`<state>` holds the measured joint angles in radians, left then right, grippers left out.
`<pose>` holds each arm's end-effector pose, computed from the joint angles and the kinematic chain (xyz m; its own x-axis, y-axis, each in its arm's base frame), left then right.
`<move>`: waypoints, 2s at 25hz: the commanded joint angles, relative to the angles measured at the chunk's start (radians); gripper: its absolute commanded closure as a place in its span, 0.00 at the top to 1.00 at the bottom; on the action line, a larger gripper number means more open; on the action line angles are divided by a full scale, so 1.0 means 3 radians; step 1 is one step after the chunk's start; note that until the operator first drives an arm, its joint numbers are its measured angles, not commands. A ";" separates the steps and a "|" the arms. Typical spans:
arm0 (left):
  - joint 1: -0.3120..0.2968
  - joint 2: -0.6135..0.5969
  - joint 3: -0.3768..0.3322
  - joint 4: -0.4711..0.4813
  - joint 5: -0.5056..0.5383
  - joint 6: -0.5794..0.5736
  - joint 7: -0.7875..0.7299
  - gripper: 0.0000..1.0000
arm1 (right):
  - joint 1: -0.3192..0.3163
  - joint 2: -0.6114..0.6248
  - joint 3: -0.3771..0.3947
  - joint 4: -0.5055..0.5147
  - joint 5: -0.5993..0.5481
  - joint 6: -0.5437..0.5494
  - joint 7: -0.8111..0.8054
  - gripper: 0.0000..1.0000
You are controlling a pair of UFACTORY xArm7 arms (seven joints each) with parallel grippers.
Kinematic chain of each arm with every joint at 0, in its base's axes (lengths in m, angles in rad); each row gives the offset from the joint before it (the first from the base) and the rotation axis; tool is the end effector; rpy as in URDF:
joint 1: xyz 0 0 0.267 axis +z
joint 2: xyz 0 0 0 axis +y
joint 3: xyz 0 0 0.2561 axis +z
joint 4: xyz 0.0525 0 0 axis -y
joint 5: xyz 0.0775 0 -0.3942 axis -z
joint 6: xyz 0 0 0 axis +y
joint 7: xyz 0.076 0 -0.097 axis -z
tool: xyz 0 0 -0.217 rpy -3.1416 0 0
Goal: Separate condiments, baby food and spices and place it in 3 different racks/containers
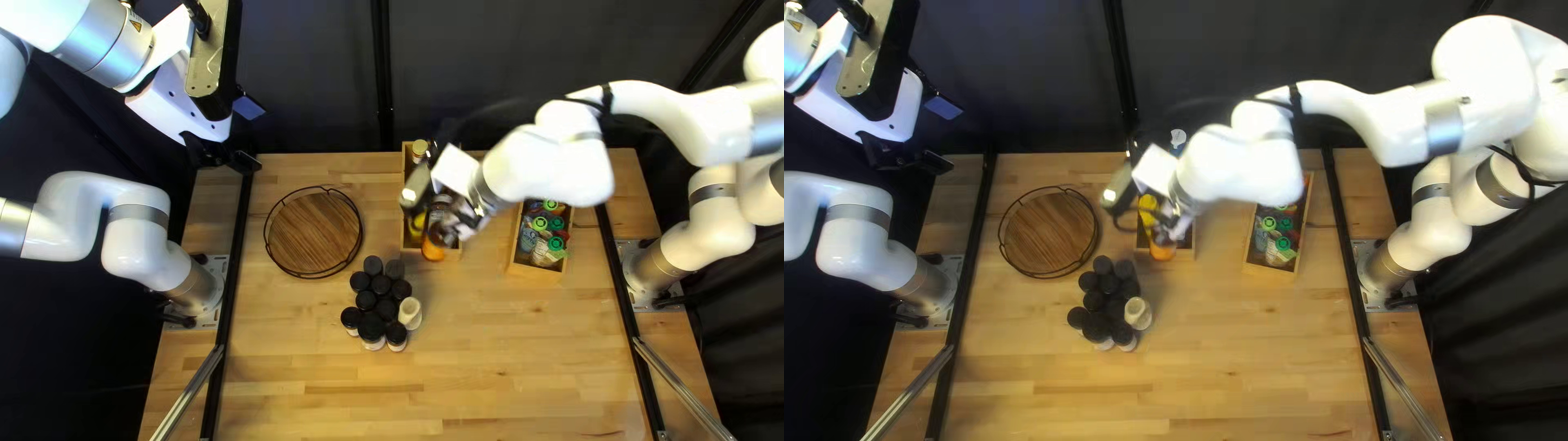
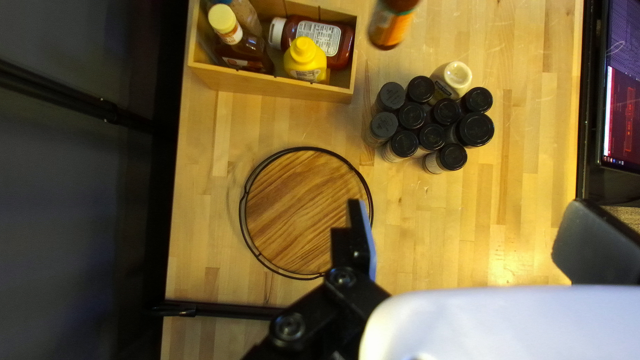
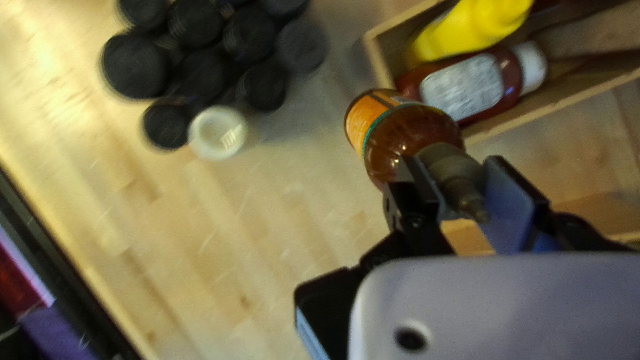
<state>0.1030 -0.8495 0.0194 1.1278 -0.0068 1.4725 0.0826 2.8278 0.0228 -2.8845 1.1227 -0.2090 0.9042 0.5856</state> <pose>0.3895 0.0461 0.4645 0.8749 0.0265 0.4836 0.0408 -0.9990 -0.0191 0.5849 -0.0754 0.1492 0.8263 -0.4797 0.2953 -0.5118 -0.8583 0.0377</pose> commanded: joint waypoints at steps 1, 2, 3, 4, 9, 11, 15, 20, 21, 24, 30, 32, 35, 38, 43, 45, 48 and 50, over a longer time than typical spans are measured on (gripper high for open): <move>0.0000 0.0000 0.0000 0.0000 0.0000 0.0000 0.0000 1.00 | -0.0035 -0.0270 -0.0039 0.0219 -0.0045 -0.0003 -0.0009 0.00; 0.0000 0.0000 0.0000 0.0000 0.0000 0.0000 0.0000 1.00 | -0.0029 -0.0328 -0.0039 0.0265 -0.0066 0.0002 0.0009 0.00; 0.0000 0.0000 0.0000 0.0000 0.0000 0.0000 0.0000 1.00 | -0.0022 -0.0376 -0.0038 0.0306 -0.0087 0.0009 0.0027 0.00; 0.0000 0.0000 0.0000 0.0000 0.0000 0.0000 0.0000 1.00 | -0.0008 -0.0437 -0.0036 0.0362 -0.0118 0.0024 0.0056 0.00; 0.0000 0.0000 0.0000 0.0000 0.0000 0.0000 0.0000 1.00 | 0.0038 -0.0479 -0.0026 0.0377 -0.0247 0.0016 0.0175 0.00; 0.0000 0.0000 0.0000 0.0000 0.0000 0.0000 0.0000 1.00 | 0.0054 -0.0478 -0.0028 0.0361 -0.0318 -0.0010 0.0234 0.00; 0.0000 0.0000 0.0000 0.0000 0.0000 0.0000 0.0000 1.00 | 0.0081 -0.0455 -0.0038 0.0284 -0.0495 -0.0090 0.0382 0.00; 0.0000 0.0000 0.0000 0.0000 0.0000 0.0000 0.0000 1.00 | 0.0092 -0.0406 -0.0066 0.0092 -0.0726 -0.0263 0.0605 0.00; 0.0000 0.0000 0.0000 0.0000 0.0000 0.0000 0.0000 1.00 | 0.0096 -0.0417 -0.0069 0.0079 -0.0764 -0.0286 0.0645 0.00; 0.0000 0.0000 0.0000 0.0000 0.0000 0.0000 0.0000 1.00 | 0.0105 -0.0418 -0.0067 0.0065 -0.0799 -0.0300 0.0684 0.00; 0.0000 0.0000 0.0000 0.0000 0.0000 0.0000 0.0000 1.00 | 0.0120 -0.0424 -0.0062 0.0025 -0.0836 -0.0333 0.0734 0.00; 0.0000 0.0000 0.0000 0.0000 0.0000 0.0000 0.0000 1.00 | 0.0118 -0.0445 -0.0064 0.0011 -0.0840 -0.0355 0.0749 0.00; 0.0000 0.0000 0.0000 0.0000 0.0000 0.0000 0.0000 1.00 | 0.0122 -0.0473 -0.0065 0.0007 -0.0848 -0.0371 0.0771 0.00; 0.0000 0.0000 0.0000 0.0000 0.0000 0.0000 0.0000 1.00 | 0.0117 -0.0500 -0.0069 0.0005 -0.0845 -0.0388 0.0775 0.00; 0.0000 0.0000 0.0000 0.0000 0.0000 0.0000 0.0000 1.00 | 0.0116 -0.0527 -0.0067 0.0061 -0.0814 -0.0352 0.0764 0.94; 0.0000 0.0000 0.0000 0.0000 0.0000 0.0000 0.0000 1.00 | 0.0116 -0.0527 -0.0064 0.0076 -0.0798 -0.0332 0.0757 1.00; 0.0000 0.0000 0.0000 0.0000 0.0000 0.0000 0.0000 1.00 | 0.0119 -0.0495 -0.0051 0.0106 -0.0746 -0.0276 0.0722 1.00; 0.0000 0.0000 0.0000 0.0000 0.0000 0.0000 0.0000 1.00 | 0.0120 -0.0470 -0.0040 0.0135 -0.0699 -0.0230 0.0675 1.00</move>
<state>0.1030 -0.8495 0.0194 1.1278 -0.0068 1.4725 0.0826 2.8634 -0.1247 -2.8995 1.1557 -0.4303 0.8237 0.7992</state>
